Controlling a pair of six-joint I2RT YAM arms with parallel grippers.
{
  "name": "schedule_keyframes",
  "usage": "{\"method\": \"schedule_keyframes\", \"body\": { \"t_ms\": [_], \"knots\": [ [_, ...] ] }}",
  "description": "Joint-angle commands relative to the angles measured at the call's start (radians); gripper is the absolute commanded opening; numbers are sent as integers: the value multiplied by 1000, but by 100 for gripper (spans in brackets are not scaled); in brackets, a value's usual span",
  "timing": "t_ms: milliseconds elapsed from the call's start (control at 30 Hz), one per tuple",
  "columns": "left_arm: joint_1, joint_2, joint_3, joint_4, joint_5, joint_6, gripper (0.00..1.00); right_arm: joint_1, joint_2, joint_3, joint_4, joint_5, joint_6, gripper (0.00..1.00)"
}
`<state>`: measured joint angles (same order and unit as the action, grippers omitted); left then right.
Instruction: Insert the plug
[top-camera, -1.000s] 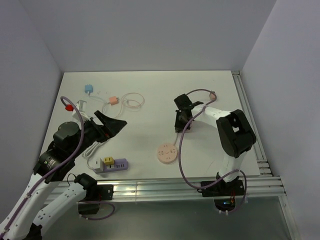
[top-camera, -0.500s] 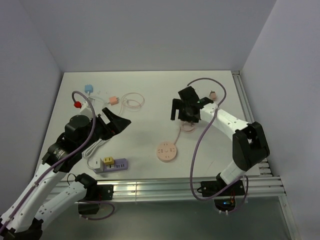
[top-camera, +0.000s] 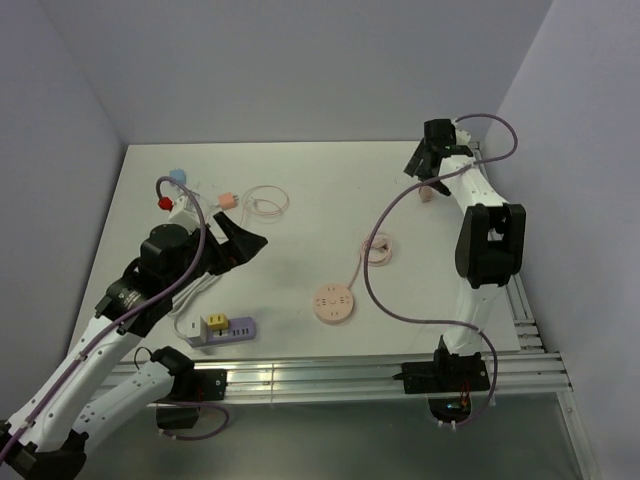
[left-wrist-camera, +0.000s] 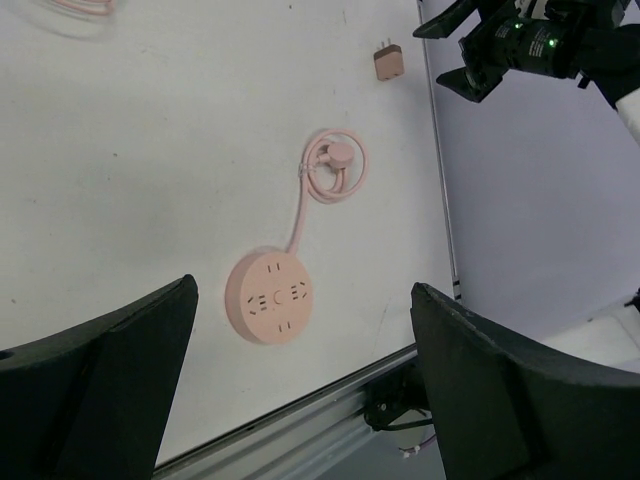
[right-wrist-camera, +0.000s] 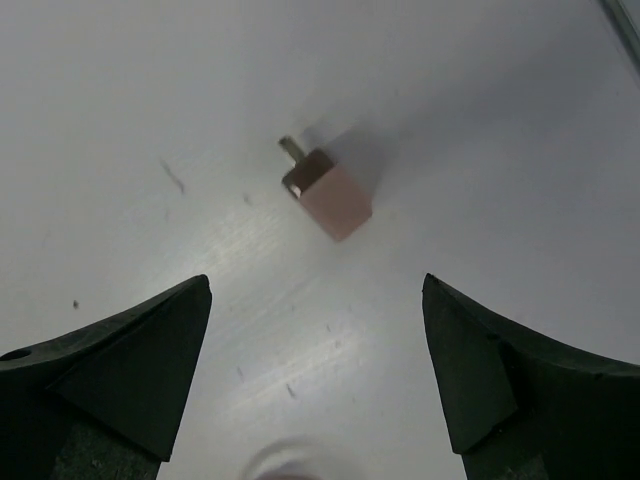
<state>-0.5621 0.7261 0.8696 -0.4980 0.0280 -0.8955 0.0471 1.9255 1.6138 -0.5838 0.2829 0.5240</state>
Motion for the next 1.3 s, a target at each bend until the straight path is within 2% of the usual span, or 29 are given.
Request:
{"method": "schedule_keyframes", "body": {
  "t_ms": [0,133,233,367,700,1033,1100,1133,1200,1233,1267],
  "knots": [
    [2,22,-17,64,-4,40,93,-71,137,150,-25,-11,-12,92],
    [2,47,-35,93,12,35,93,-110,279,337,-90,-77,-53,89],
    [2,74,-34,105,16,47,93,-110,335,385,-100,-93,-73,87],
    [1,104,-11,101,16,63,93,-110,368,382,-96,-97,-87,83],
    [1,102,-14,93,20,61,93,-102,391,351,-82,-128,-110,81],
    [2,79,-6,65,26,44,93,-101,429,390,-128,-145,-102,54],
    [1,72,-4,59,33,38,93,-101,425,386,-126,-146,-101,39],
    [1,68,-4,52,39,32,93,-101,418,383,-123,-149,-99,22],
    [1,67,-1,46,53,24,91,-96,389,374,-119,-159,-93,4],
    [2,62,-3,47,75,18,90,-84,376,361,-120,-162,-85,0],
    [2,61,-10,52,84,15,89,-75,333,345,-120,-169,-75,0]
  ]
}}
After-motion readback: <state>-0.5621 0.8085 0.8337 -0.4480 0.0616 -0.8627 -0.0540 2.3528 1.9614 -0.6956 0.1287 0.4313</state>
